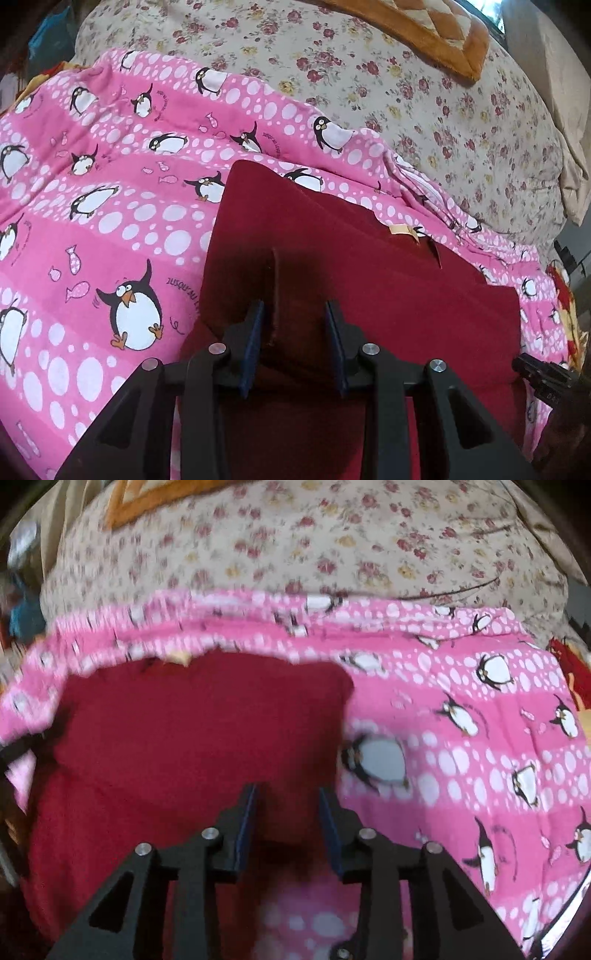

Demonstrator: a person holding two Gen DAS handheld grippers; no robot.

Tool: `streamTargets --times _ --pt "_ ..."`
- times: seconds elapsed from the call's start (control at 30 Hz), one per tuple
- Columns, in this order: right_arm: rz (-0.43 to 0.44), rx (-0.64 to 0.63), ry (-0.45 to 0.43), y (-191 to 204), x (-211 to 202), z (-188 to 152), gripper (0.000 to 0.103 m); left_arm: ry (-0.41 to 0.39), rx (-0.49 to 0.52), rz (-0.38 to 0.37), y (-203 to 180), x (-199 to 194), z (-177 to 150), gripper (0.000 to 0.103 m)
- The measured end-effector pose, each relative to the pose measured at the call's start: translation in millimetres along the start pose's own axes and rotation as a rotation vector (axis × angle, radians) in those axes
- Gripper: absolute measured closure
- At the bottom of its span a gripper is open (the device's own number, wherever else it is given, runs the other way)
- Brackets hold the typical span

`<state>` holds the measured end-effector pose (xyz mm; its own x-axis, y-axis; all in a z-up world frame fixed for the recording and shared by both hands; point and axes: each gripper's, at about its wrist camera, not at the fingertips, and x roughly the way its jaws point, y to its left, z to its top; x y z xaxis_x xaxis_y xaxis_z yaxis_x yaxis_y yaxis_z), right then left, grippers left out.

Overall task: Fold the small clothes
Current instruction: 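Fold the held side over the sweater body and release with the right gripper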

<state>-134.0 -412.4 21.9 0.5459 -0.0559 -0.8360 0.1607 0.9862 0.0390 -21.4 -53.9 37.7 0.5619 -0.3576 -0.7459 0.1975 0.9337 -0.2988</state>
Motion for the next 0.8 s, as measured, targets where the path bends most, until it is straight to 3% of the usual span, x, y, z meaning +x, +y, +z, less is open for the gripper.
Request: streamTargets --times 0.03,0.13,0.5,0.67,0.8 --pt "0.009 0.021 0.002 -5 1 -1 0.058 0.001 0.002 0.002 0 -1 0 0.091" --pt "0.055 0.109 0.003 -19 -10 -2 0.058 0.015 0.000 -0.002 0 -12 -1 0.091" --pt "0.083 0.081 -0.048 -7 -38 -8 0.058 0.034 -0.050 0.015 15 -59 -26 0.091" --pt "0.005 0.035 0.025 5 -5 -4 0.056 0.045 -0.048 0.033 20 -75 -42 0.091" --pt "0.044 0.083 0.013 0 -21 -7 0.056 0.050 -0.035 0.041 21 -85 -52 0.091"
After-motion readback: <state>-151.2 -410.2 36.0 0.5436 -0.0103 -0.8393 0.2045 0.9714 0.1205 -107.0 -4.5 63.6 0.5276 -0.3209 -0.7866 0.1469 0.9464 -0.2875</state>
